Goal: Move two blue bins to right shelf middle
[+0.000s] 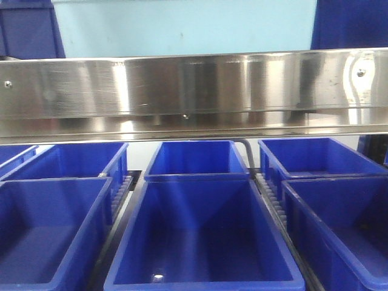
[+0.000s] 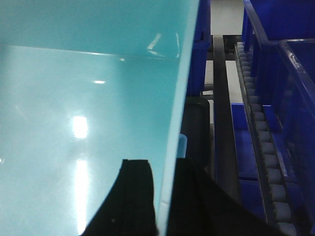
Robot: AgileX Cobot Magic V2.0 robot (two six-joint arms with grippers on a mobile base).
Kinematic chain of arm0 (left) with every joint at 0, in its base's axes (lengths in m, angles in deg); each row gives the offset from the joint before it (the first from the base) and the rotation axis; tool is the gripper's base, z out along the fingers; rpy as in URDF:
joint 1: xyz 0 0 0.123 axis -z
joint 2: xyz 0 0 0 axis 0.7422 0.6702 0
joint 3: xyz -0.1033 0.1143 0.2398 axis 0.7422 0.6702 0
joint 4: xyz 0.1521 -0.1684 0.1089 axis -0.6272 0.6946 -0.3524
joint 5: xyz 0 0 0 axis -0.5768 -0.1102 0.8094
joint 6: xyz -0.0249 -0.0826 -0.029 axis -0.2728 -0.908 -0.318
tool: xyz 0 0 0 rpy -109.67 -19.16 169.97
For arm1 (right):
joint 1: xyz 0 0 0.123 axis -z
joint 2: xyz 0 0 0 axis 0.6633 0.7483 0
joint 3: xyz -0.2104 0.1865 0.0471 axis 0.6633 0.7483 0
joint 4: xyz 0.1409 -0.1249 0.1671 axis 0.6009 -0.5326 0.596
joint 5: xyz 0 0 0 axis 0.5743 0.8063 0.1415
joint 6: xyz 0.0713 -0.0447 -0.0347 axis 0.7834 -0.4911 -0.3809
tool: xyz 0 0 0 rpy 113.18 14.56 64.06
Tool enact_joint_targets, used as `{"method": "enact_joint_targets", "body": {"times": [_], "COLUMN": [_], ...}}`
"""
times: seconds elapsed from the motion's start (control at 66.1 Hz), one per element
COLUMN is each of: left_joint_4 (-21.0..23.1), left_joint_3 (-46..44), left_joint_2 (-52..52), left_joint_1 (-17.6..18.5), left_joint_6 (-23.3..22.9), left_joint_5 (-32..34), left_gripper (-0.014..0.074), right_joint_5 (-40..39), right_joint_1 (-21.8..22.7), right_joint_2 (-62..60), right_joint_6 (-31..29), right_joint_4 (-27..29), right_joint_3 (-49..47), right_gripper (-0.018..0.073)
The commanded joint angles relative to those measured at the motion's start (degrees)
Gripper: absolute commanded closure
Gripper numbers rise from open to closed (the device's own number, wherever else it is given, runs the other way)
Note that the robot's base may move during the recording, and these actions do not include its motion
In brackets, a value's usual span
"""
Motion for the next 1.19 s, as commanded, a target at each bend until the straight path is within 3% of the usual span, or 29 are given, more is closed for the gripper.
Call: {"method": "enact_joint_targets", "body": {"times": [0.0, 1.179], "left_joint_4": [0.58, 0.58], "left_joint_3": [-0.85, -0.85], "left_joint_2": [-0.28, -0.28], "left_joint_1": [0.26, 0.26], "left_joint_6": [0.46, 0.46], "left_joint_5": [3.65, 3.65], "left_gripper": [0.0707, 0.0707], "right_joint_5": [-2.56, -2.56], "right_joint_1": [-0.28, -0.28], "right_joint_2": [-0.66, -0.66], "right_joint_6": [-1.08, -1.08], "right_joint_4": [1.06, 1.06], "right_joint_3": [-0.62, -0.62], "right_gripper": [0.0724, 0.0724]}}
